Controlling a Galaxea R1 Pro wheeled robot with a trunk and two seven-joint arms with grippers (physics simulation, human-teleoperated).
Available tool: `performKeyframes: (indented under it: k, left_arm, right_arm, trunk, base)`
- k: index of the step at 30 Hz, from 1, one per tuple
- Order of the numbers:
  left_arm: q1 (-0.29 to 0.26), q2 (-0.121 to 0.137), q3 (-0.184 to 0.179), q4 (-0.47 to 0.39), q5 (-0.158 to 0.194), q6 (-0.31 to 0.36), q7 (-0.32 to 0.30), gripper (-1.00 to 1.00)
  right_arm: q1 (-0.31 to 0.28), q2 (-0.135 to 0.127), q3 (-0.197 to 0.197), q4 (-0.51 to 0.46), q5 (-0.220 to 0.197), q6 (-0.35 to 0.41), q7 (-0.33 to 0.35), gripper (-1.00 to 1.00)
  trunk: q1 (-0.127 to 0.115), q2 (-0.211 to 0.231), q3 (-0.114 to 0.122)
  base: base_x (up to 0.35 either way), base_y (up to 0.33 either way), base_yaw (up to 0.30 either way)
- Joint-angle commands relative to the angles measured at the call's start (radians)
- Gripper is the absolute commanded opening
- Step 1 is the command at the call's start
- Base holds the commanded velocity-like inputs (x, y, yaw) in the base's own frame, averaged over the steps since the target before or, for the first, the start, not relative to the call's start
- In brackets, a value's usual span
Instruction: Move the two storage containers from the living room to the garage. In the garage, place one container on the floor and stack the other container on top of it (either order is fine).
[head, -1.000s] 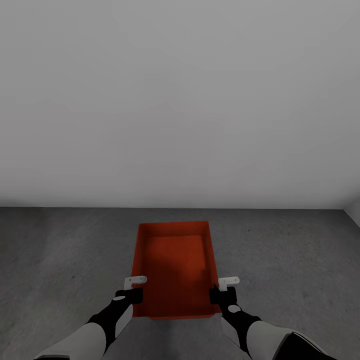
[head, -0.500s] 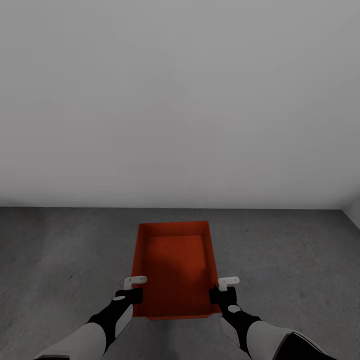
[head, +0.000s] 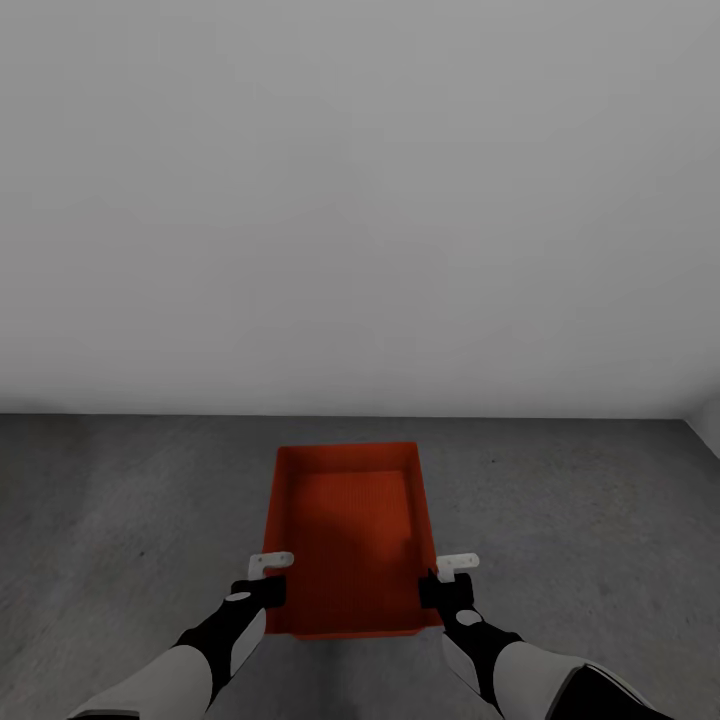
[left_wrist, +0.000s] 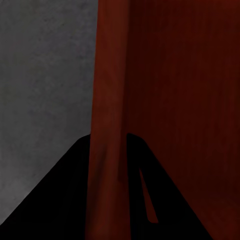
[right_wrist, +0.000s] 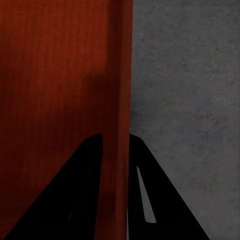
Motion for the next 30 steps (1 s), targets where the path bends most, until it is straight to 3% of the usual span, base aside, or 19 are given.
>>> performKeyframes:
  k: [1, 30]
  left_arm:
    - [-0.001, 0.037, 0.031, -0.012, -0.003, -0.006, 0.007, -1.00]
    - [-0.001, 0.032, 0.031, -0.009, 0.013, -0.004, 0.003, -1.00]
  right_arm:
    - [0.000, 0.000, -0.041, 0.002, 0.001, 0.001, -0.002, -1.00]
    - [0.000, 0.000, -0.041, 0.002, 0.001, 0.001, -0.002, -1.00]
  trunk:
    - [0.000, -0.001, -0.001]
    - [0.000, -0.001, -0.001]
  base:
    - [0.000, 0.000, 0.000]
    - [0.000, 0.000, 0.000]
